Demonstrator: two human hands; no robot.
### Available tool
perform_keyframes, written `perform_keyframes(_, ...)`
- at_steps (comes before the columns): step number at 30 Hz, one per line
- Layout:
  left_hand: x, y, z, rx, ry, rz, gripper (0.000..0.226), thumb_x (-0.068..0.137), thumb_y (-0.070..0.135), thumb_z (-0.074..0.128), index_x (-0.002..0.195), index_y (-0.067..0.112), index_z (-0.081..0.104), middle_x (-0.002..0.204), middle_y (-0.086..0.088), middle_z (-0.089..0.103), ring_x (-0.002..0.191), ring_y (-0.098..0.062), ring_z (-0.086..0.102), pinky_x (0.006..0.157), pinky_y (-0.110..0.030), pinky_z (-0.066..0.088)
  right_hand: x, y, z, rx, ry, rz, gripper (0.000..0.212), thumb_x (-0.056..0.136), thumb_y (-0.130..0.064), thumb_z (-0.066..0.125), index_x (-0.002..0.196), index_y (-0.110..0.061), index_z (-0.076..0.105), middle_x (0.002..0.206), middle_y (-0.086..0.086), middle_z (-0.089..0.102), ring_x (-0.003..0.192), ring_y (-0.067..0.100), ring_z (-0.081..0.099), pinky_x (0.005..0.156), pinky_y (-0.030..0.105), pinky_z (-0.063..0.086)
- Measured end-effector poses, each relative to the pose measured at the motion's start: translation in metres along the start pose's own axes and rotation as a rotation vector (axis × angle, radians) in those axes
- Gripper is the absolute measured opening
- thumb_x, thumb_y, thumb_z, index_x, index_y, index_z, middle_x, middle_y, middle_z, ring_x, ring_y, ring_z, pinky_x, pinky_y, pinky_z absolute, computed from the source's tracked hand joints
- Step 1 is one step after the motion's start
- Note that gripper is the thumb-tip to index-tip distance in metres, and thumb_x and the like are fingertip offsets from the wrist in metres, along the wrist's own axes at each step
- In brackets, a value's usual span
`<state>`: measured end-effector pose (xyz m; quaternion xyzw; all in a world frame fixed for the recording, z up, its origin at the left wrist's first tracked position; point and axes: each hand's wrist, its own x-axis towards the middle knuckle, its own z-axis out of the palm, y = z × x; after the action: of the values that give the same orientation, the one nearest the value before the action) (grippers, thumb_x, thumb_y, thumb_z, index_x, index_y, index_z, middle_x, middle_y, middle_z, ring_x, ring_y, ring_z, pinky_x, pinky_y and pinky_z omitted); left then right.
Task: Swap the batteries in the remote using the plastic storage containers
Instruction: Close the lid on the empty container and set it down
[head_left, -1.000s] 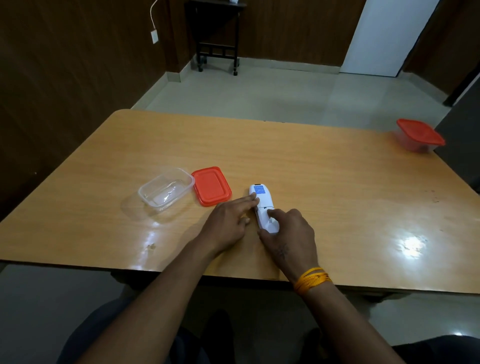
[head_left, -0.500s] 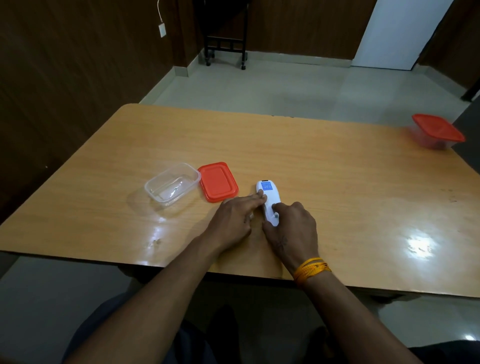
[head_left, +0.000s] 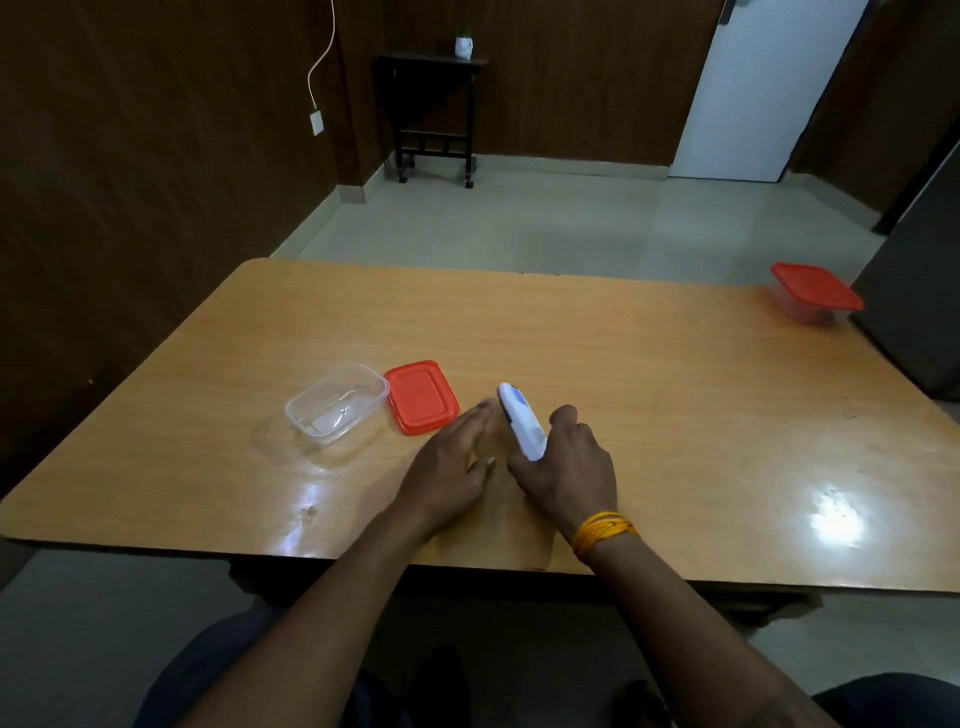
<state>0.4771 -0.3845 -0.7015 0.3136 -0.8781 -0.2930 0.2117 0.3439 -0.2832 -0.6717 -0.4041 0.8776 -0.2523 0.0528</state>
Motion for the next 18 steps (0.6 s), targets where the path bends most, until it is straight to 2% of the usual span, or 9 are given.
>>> perform_keyframes(4,-0.007,-0.003,0.006,0.068,-0.024,-0.068,0.083,0.099,0.026,0.065,0.167,0.027,0.016,0.172,0.005,0.025,0.158,-0.015,0.023,0.125,-0.03,0.024,-0.001,0.01,-0.006,0.063,0.063,0.027,0.039,0.1,-0.036,0.054,0.123,-0.007,0.043,0.1,0.019,0.072,0.085,0.042,0.068,0.063,0.039,0.046)
perform_keyframes(6,-0.01,-0.002,0.007,0.106,-0.011,-0.077,0.081,0.1,0.03,0.064,0.166,0.024,0.018,0.172,0.002,0.026,0.158,-0.017,0.025,0.125,-0.03,0.024,0.0,0.015,-0.01,0.124,0.023,0.052,0.046,0.098,-0.04,0.061,0.124,-0.007,0.042,0.105,0.017,0.071,0.092,0.041,0.069,0.065,0.038,0.046)
perform_keyframes(9,-0.016,0.003,0.006,0.146,-0.001,-0.106,0.076,0.101,0.035,0.061,0.165,0.021,0.023,0.169,-0.002,0.032,0.156,-0.02,0.03,0.124,-0.032,0.027,0.003,0.019,-0.012,0.158,-0.046,0.112,0.072,0.08,-0.052,0.082,0.124,-0.011,0.043,0.117,0.01,0.067,0.104,0.034,0.069,0.07,0.032,0.044)
perform_keyframes(13,-0.023,0.005,0.006,0.205,0.0,-0.093,0.069,0.103,0.037,0.058,0.163,0.018,0.031,0.167,-0.004,0.038,0.156,-0.02,0.03,0.124,-0.031,0.025,0.006,0.02,-0.012,0.071,-0.066,0.124,0.064,0.075,-0.049,0.08,0.118,-0.011,0.054,0.117,0.01,0.069,0.104,0.031,0.068,0.074,0.033,0.052)
perform_keyframes(18,-0.026,0.006,0.003,0.187,0.019,-0.111,0.069,0.1,0.036,0.062,0.161,0.019,0.034,0.166,-0.002,0.039,0.156,-0.019,0.031,0.123,-0.031,0.026,0.003,0.019,-0.008,0.017,-0.038,0.093,0.061,0.079,-0.051,0.077,0.119,-0.012,0.054,0.117,0.01,0.063,0.105,0.03,0.064,0.072,0.031,0.044)
